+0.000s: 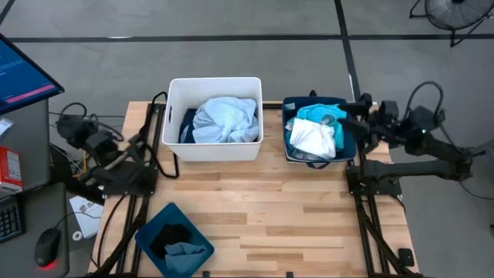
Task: Pick & Place Cloths
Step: Return to Home Position
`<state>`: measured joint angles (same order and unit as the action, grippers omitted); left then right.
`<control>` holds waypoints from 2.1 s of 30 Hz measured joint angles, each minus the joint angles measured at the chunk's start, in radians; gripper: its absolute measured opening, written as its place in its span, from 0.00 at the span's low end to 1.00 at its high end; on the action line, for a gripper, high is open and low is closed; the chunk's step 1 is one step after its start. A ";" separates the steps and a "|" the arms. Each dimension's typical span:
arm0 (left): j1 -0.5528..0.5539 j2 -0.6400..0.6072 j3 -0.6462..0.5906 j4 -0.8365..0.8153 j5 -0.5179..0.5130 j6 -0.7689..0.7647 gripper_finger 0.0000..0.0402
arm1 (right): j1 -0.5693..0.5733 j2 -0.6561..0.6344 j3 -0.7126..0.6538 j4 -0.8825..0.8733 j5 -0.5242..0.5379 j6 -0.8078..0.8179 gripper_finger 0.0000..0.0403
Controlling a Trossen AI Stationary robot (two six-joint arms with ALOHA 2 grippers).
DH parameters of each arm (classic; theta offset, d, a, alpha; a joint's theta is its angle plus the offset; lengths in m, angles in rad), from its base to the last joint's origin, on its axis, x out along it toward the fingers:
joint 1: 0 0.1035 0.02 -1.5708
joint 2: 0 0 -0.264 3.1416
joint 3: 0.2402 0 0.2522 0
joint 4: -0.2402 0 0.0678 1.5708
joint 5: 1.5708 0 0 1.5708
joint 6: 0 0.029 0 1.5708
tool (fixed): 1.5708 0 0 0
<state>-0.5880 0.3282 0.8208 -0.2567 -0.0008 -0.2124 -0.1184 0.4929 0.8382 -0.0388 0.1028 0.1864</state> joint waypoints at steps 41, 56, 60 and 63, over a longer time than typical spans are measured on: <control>0.000 -0.301 -0.815 0.493 -0.026 0.075 0.68 | 0.339 -0.120 -0.830 0.608 0.152 0.014 0.63; 0.000 -0.300 -0.815 0.503 -0.026 0.074 0.68 | 0.339 -0.120 -0.830 0.360 0.224 0.070 0.63; 0.000 -0.300 -0.815 0.506 -0.025 0.074 0.68 | 0.344 -0.122 -0.830 0.297 0.213 0.194 0.63; 0.000 -0.300 -0.815 0.506 -0.025 0.074 0.68 | 0.348 -0.122 -0.829 0.298 0.212 0.303 0.63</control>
<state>-0.5877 0.0280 0.0063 0.2497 -0.0261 -0.1387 0.2292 0.3710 0.0090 0.2596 0.3149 0.4895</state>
